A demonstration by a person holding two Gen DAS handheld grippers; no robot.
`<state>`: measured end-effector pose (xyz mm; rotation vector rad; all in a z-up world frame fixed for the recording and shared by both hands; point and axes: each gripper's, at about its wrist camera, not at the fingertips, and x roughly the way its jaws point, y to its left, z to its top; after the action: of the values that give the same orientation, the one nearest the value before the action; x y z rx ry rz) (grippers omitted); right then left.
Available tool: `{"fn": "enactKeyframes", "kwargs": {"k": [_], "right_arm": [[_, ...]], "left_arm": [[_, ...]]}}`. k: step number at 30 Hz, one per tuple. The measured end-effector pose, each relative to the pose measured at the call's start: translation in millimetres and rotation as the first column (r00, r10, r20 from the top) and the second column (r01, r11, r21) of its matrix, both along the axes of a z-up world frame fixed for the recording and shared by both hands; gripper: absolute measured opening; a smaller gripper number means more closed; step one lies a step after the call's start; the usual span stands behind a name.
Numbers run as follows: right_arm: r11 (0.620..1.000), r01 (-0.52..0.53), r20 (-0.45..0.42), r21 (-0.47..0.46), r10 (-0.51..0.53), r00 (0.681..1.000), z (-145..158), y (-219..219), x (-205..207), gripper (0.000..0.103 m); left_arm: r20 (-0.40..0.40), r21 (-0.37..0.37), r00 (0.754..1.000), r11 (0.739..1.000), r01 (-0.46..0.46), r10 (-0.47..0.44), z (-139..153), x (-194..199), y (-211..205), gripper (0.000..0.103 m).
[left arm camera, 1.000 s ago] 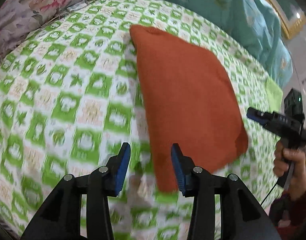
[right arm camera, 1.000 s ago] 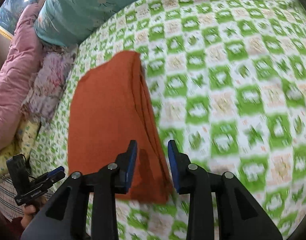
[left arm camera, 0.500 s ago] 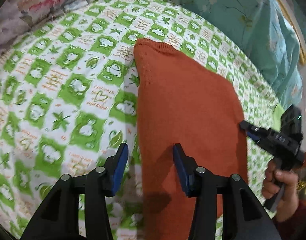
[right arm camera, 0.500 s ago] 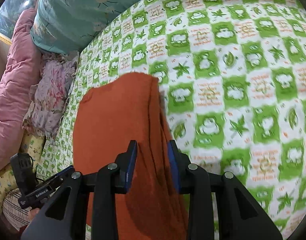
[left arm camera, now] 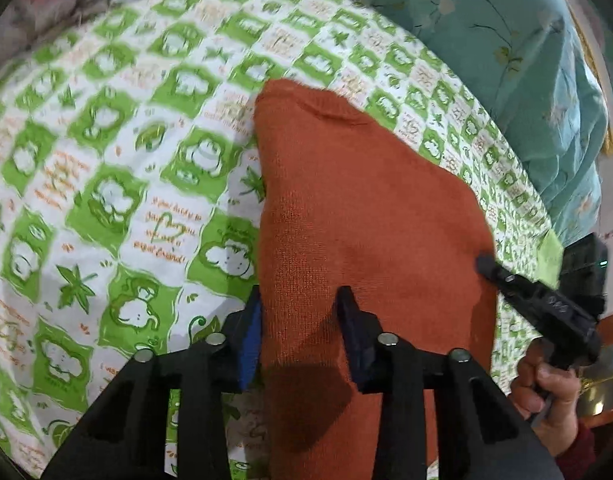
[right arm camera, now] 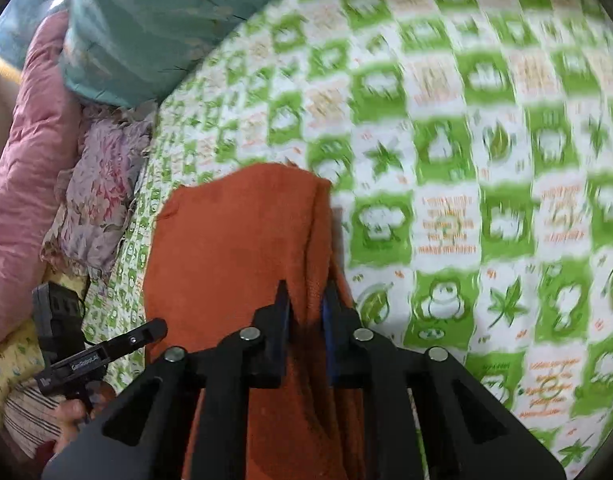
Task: Fold small clothes
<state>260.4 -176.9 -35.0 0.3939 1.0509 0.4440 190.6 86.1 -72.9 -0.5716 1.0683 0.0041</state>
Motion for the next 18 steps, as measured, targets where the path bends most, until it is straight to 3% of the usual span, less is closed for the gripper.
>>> {"fn": "enactKeyframes", "kwargs": {"k": [3,7,13,16,18], "right_arm": [[1.0,0.014,0.025,-0.02,-0.013,1.0,2,-3,-3,0.011],[0.998,0.027,-0.034,-0.058,-0.029,0.999,-27,-5,4,0.011],[0.994,0.027,-0.033,-0.109,-0.031,0.999,-34,3,6,0.012],[0.992,0.052,-0.051,-0.114,-0.058,0.997,-31,0,6,0.033],[0.995,0.073,-0.061,-0.069,-0.077,0.995,-26,-12,1,0.034]], "left_arm": [[0.014,0.062,1.0,0.998,0.017,-0.018,6,-1,-8,0.032],[-0.007,0.15,0.998,0.987,0.058,-0.057,0,3,-17,0.034],[0.002,0.175,0.998,0.982,0.067,-0.069,-7,1,-16,0.04],[0.002,0.166,0.998,0.984,0.066,-0.067,0,-5,-14,0.04],[0.011,0.178,0.998,0.982,0.061,-0.064,12,-15,-14,0.04]]}}
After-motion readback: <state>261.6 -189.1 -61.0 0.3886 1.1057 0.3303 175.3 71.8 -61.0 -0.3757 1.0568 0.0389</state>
